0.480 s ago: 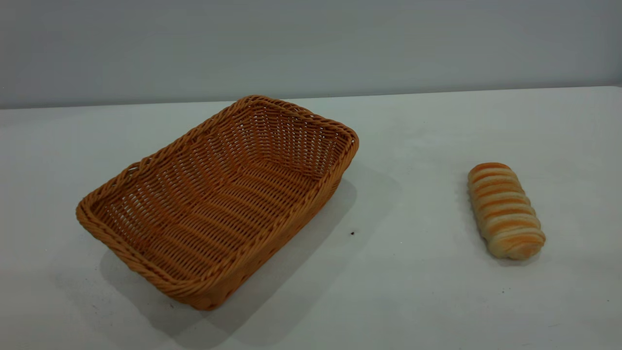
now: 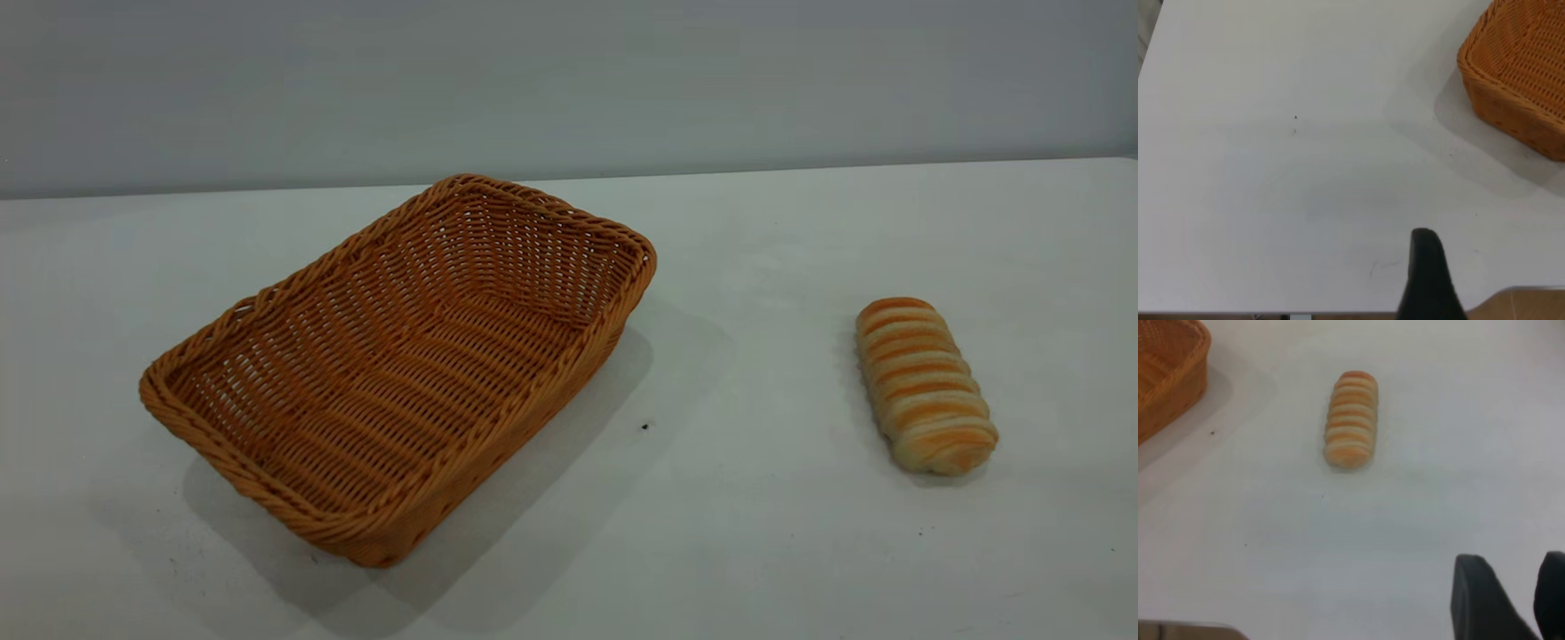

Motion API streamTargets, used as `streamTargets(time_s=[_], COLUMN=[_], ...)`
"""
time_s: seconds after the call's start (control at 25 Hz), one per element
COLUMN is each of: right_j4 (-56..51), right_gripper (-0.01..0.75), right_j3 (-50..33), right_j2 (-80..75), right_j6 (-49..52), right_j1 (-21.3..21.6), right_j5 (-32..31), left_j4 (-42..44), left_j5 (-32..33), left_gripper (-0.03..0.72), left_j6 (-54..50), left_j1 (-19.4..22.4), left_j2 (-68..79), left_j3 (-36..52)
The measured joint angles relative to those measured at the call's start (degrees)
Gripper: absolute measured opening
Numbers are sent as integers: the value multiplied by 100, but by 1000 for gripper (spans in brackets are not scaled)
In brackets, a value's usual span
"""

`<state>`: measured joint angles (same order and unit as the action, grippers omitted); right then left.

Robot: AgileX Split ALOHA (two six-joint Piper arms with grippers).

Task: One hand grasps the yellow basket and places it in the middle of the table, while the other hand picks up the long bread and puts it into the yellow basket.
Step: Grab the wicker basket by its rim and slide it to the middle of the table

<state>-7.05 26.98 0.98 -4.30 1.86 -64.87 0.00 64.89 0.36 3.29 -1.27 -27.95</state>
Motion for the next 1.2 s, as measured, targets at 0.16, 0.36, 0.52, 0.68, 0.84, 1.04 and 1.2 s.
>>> streamTargets(time_s=[0.16, 0.36, 0.52, 0.68, 0.84, 1.04, 1.2], right_j4=[0, 0, 0, 0, -10, -114, -504], right_gripper=[238, 238, 238, 238, 238, 300, 433], right_j3=[0, 0, 0, 0, 0, 197, 473], right_j2=[0, 0, 0, 0, 0, -101, -1134], right_j6=[-5, -5, -5, -5, 1, -103, -559], right_j1=[0, 0, 0, 0, 0, 0, 0], right_j5=[0, 0, 0, 0, 14, 113, 752], left_j4=[0, 0, 0, 0, 0, -37, -251], left_j5=[0, 0, 0, 0, 0, 44, 72], left_gripper=[562, 562, 562, 562, 562, 562, 562], left_j6=[0, 0, 0, 0, 0, -268, -310], left_j1=[0, 0, 0, 0, 0, 0, 0], left_j2=[0, 0, 0, 0, 0, 425, 1718], left_j3=[0, 0, 0, 0, 0, -333, -919])
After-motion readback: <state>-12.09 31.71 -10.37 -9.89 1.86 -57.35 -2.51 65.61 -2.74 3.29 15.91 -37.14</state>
